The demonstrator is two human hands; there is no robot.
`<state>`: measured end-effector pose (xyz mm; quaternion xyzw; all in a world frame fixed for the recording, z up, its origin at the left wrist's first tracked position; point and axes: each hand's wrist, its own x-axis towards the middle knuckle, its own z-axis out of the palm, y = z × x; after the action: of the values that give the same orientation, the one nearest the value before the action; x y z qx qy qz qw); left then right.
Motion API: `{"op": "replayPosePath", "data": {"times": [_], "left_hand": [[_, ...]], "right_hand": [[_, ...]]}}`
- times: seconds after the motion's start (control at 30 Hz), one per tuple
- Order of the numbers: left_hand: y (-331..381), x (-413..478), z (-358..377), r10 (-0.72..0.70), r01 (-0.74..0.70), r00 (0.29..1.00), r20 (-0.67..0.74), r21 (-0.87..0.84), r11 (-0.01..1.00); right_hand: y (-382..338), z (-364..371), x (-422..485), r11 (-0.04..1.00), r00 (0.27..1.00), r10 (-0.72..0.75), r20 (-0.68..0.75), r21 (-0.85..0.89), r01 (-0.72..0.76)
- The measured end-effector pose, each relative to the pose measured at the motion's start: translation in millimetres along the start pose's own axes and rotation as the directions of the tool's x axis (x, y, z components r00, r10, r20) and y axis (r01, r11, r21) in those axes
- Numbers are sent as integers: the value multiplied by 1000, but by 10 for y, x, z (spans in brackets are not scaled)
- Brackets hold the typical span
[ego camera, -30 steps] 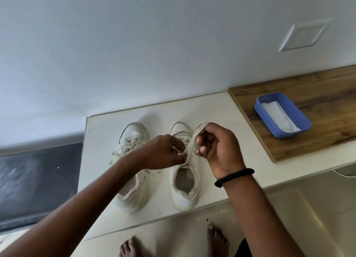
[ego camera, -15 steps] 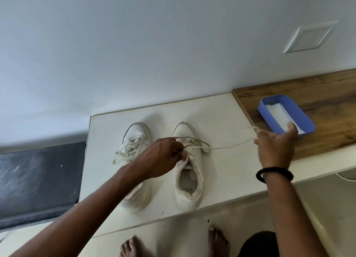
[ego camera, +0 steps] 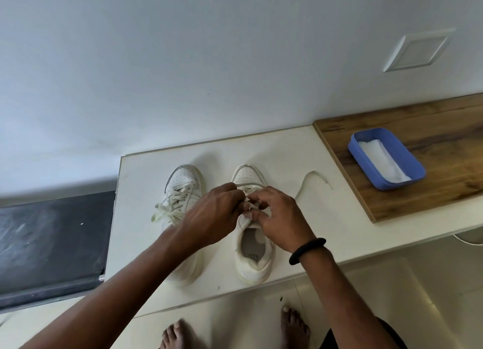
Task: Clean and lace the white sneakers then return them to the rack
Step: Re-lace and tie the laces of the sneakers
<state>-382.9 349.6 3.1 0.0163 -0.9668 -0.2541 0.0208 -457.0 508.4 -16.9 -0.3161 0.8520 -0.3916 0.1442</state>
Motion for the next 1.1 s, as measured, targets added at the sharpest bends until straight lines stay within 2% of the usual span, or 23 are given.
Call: {"op": "replayPosePath", "data": {"times": [0.1,0.17,0.27,0.37,0.47,0.53,0.63,0.77,0.9,0.93,1.0,1.03,1.07,1.1], "left_hand": [[2,-23,43,92,-74,991,-94,180,981],[15,-40,75,113,-73,985,-130,279,958],[42,-66,97,140,-78,971,-196,292,953],[78,-90,94,83,-55,962,-260,113,992],[139,-109,88,-80,38,960,-269,-159,987],[171,-110,97,-180,103,950,-256,-288,952],[200,-114,124,-297,194,926,-232,-382,904],[208,-96,189,-439,326,888,-135,-486,811],[220,-101,243,-492,350,867,-79,-607,714],[217,-98,249,-496,352,865,-73,-618,704],[214,-104,248,-497,350,865,-74,-621,701],[213,-112,243,-496,346,865,-76,-626,699],[207,-122,241,-498,344,864,-76,-632,694],[196,-133,245,-500,347,863,-74,-634,692]], "right_hand": [[9,29,40,998,999,48,0,31,-48],[26,33,57,996,997,74,-12,43,-74],[21,-25,53,983,989,141,50,112,-146],[-13,-148,23,957,962,193,192,182,-228],[-50,-215,-1,960,949,178,259,164,-225],[-31,-194,-4,984,966,151,211,60,-167],[-56,-140,-26,997,995,56,76,-48,-53],[-82,-163,-61,963,997,-43,-69,-269,23],[-124,-224,-67,955,991,-56,-119,-296,19],[-128,-250,-54,974,993,-9,-114,-224,-17],[-150,-339,-37,977,981,190,-23,97,-187],[-167,-400,-40,911,962,267,63,311,-273],[-177,-463,-46,782,939,304,159,521,-341],[-171,-535,-52,596,923,302,239,708,-379]]}}
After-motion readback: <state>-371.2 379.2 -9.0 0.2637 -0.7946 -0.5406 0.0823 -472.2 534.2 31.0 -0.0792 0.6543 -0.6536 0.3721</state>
